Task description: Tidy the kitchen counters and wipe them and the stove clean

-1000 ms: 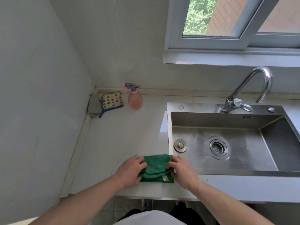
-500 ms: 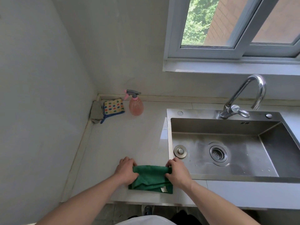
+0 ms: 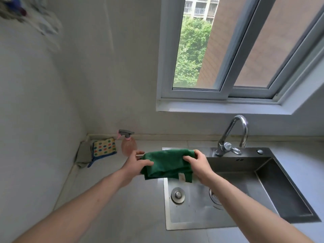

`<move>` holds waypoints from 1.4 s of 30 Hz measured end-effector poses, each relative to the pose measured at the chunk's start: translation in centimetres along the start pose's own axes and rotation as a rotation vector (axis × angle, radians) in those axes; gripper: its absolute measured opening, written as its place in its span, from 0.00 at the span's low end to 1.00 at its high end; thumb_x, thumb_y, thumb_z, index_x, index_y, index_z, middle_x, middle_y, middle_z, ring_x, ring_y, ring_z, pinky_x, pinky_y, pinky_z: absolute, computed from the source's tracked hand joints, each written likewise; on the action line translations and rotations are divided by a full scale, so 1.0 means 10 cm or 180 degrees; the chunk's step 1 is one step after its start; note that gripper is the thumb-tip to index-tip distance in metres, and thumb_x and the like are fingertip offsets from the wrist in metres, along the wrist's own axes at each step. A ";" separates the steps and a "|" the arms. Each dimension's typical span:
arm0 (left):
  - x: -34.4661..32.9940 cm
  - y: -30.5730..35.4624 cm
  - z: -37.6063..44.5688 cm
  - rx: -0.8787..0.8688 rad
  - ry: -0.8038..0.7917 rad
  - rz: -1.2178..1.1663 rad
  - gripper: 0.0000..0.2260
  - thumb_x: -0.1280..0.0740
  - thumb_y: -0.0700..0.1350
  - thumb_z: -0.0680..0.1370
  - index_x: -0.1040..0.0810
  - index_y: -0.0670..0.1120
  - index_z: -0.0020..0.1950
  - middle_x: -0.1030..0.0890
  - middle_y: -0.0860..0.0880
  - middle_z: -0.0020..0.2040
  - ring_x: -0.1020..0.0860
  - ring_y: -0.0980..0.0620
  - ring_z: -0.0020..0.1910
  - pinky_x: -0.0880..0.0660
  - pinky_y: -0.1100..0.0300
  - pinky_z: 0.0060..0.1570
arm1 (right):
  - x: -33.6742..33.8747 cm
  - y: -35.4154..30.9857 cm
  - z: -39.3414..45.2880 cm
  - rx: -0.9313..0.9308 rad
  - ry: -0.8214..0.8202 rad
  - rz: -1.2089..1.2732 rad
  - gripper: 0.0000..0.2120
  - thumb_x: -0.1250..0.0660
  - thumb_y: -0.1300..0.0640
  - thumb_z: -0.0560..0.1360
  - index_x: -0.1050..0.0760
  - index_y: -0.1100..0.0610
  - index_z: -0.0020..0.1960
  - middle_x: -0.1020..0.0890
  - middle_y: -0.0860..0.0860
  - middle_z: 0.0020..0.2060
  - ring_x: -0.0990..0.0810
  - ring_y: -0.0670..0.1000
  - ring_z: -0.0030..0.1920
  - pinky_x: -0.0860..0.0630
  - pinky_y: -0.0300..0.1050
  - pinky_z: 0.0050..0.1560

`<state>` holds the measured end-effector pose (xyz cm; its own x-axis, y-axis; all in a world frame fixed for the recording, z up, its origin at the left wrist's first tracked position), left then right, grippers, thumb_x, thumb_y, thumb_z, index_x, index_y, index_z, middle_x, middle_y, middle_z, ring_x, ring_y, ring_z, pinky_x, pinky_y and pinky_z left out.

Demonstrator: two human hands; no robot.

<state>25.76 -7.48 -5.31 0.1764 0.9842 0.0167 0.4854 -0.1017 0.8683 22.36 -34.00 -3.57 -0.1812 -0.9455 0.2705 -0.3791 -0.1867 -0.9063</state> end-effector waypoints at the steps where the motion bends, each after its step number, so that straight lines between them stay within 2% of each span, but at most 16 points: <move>1: -0.08 0.15 0.05 -0.0038 -0.0041 0.0030 0.28 0.23 0.36 0.73 0.32 0.47 0.68 0.24 0.44 0.61 0.19 0.43 0.58 0.17 0.46 0.52 | 0.08 -0.12 0.10 0.0038 0.0106 0.0108 0.04 0.30 0.59 0.77 0.22 0.55 0.51 0.15 0.54 0.46 0.16 0.55 0.48 0.19 0.52 0.51; 3: -0.22 0.45 0.16 -0.0200 -0.0014 0.0184 0.26 0.25 0.34 0.74 0.32 0.46 0.67 0.24 0.44 0.60 0.20 0.43 0.58 0.17 0.44 0.54 | 0.23 -0.34 0.32 0.0125 0.0330 0.0242 0.05 0.29 0.59 0.76 0.22 0.54 0.51 0.15 0.55 0.48 0.16 0.55 0.49 0.19 0.54 0.54; 6: -0.37 0.91 0.38 -0.0547 0.0221 0.0175 0.25 0.25 0.35 0.75 0.32 0.47 0.67 0.25 0.47 0.58 0.21 0.46 0.55 0.19 0.47 0.58 | 0.44 -0.61 0.63 0.0080 0.0487 0.0249 0.08 0.27 0.55 0.75 0.24 0.52 0.53 0.16 0.53 0.50 0.16 0.54 0.50 0.17 0.56 0.54; 9: -0.50 1.34 0.63 -0.0861 0.0546 0.0347 0.27 0.22 0.40 0.73 0.31 0.47 0.66 0.24 0.48 0.58 0.21 0.47 0.57 0.21 0.48 0.62 | 0.64 -0.87 0.89 -0.0067 0.0496 0.0190 0.15 0.27 0.53 0.75 0.27 0.52 0.59 0.18 0.52 0.52 0.16 0.55 0.51 0.16 0.55 0.49; 11: -0.61 1.55 0.80 -0.0905 0.0564 0.0454 0.26 0.21 0.40 0.73 0.31 0.46 0.65 0.24 0.47 0.57 0.21 0.46 0.58 0.21 0.46 0.62 | 0.76 -1.02 1.05 -0.0137 0.0534 0.0107 0.21 0.27 0.54 0.73 0.29 0.53 0.62 0.20 0.53 0.53 0.17 0.55 0.52 0.17 0.57 0.51; 15: -0.82 1.82 1.15 -0.0844 0.0483 0.0588 0.23 0.23 0.39 0.73 0.30 0.50 0.62 0.25 0.46 0.62 0.22 0.43 0.61 0.19 0.41 0.58 | 0.92 -1.30 1.38 -0.0094 0.0633 -0.0091 0.26 0.29 0.57 0.71 0.33 0.52 0.67 0.22 0.55 0.57 0.19 0.55 0.53 0.19 0.49 0.42; 18: -0.94 2.00 1.32 -0.0962 0.0628 0.0747 0.25 0.24 0.40 0.74 0.29 0.47 0.67 0.26 0.48 0.63 0.25 0.46 0.62 0.21 0.45 0.62 | 0.95 -1.43 1.59 0.0005 0.0638 -0.0254 0.29 0.30 0.59 0.72 0.35 0.51 0.71 0.24 0.55 0.59 0.20 0.54 0.51 0.18 0.51 0.48; 20: -1.00 2.11 1.41 -0.1050 0.0801 0.0847 0.25 0.25 0.39 0.74 0.29 0.46 0.68 0.26 0.49 0.65 0.25 0.48 0.62 0.23 0.51 0.63 | 0.94 -1.49 1.72 0.0090 0.0617 -0.0319 0.32 0.30 0.60 0.73 0.37 0.52 0.74 0.25 0.53 0.63 0.21 0.54 0.52 0.19 0.52 0.54; 21: -1.02 2.15 1.47 -0.1072 0.0878 0.0928 0.25 0.26 0.39 0.74 0.28 0.46 0.69 0.26 0.50 0.65 0.25 0.49 0.61 0.24 0.55 0.61 | 0.93 -1.51 1.81 0.0124 0.0601 -0.0371 0.34 0.31 0.60 0.73 0.38 0.52 0.76 0.27 0.51 0.64 0.21 0.54 0.53 0.20 0.50 0.54; 23: -1.05 2.22 1.58 -0.1091 0.1012 0.1052 0.24 0.27 0.38 0.74 0.27 0.47 0.69 0.26 0.51 0.64 0.26 0.51 0.58 0.26 0.60 0.56 | 0.90 -1.56 1.98 0.0196 0.0558 -0.0444 0.35 0.32 0.61 0.74 0.40 0.51 0.77 0.27 0.52 0.65 0.22 0.53 0.48 0.23 0.46 0.46; 27: -1.06 2.35 1.82 -0.1203 0.1207 0.1202 0.22 0.29 0.35 0.73 0.23 0.47 0.66 0.23 0.49 0.65 0.25 0.51 0.56 0.28 0.64 0.53 | 0.84 -1.60 2.34 0.0278 0.0625 -0.0508 0.34 0.34 0.65 0.75 0.39 0.51 0.78 0.25 0.54 0.63 0.25 0.47 0.40 0.27 0.42 0.36; 30: -1.05 2.38 2.02 -0.1169 0.1311 0.1405 0.21 0.32 0.34 0.72 0.21 0.46 0.64 0.21 0.46 0.64 0.23 0.48 0.59 0.27 0.63 0.58 | 0.78 -1.62 2.55 0.0311 0.0640 -0.0606 0.35 0.34 0.66 0.76 0.40 0.50 0.79 0.27 0.54 0.70 0.24 0.45 0.42 0.28 0.38 0.35; 32: -1.04 2.34 2.10 -0.1107 0.1285 0.1733 0.20 0.33 0.36 0.73 0.21 0.47 0.64 0.22 0.45 0.65 0.23 0.45 0.62 0.27 0.60 0.65 | 0.72 -1.60 2.62 0.0393 0.0626 -0.0717 0.36 0.34 0.66 0.75 0.41 0.50 0.80 0.33 0.52 0.75 0.22 0.51 0.56 0.25 0.40 0.45; 34: -1.06 2.24 2.14 -0.1098 0.1110 0.2119 0.22 0.34 0.36 0.74 0.23 0.46 0.68 0.25 0.46 0.68 0.25 0.45 0.66 0.32 0.60 0.69 | 0.69 -1.55 2.67 0.0455 0.0628 -0.0901 0.36 0.33 0.65 0.75 0.41 0.51 0.80 0.36 0.52 0.77 0.26 0.55 0.67 0.24 0.46 0.59; 37: -1.10 2.12 2.15 -0.1220 0.0939 0.2479 0.27 0.37 0.36 0.74 0.28 0.44 0.74 0.29 0.45 0.73 0.30 0.44 0.72 0.36 0.57 0.75 | 0.68 -1.45 2.71 0.0557 0.0621 -0.1215 0.33 0.32 0.62 0.76 0.38 0.54 0.79 0.36 0.53 0.76 0.31 0.55 0.73 0.30 0.48 0.71; 42: -1.13 2.05 1.94 -0.1364 0.0889 0.2684 0.32 0.39 0.35 0.74 0.36 0.45 0.79 0.36 0.47 0.79 0.38 0.44 0.77 0.42 0.54 0.79 | 0.70 -1.33 2.57 0.0601 0.0594 -0.1433 0.31 0.31 0.57 0.77 0.36 0.54 0.78 0.36 0.53 0.78 0.37 0.54 0.77 0.40 0.47 0.77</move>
<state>50.33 -23.55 2.64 0.0869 0.6180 0.7814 -0.0675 -0.7789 0.6235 49.45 -45.02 2.08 -0.2032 -0.6999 0.6847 -0.2897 -0.6250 -0.7249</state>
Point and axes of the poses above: each hand's wrist, its own z-axis towards the middle knuckle, its own x-axis out of the back of the hand, y = z × x, the point moved 3 cm from there along z, towards the middle knuckle
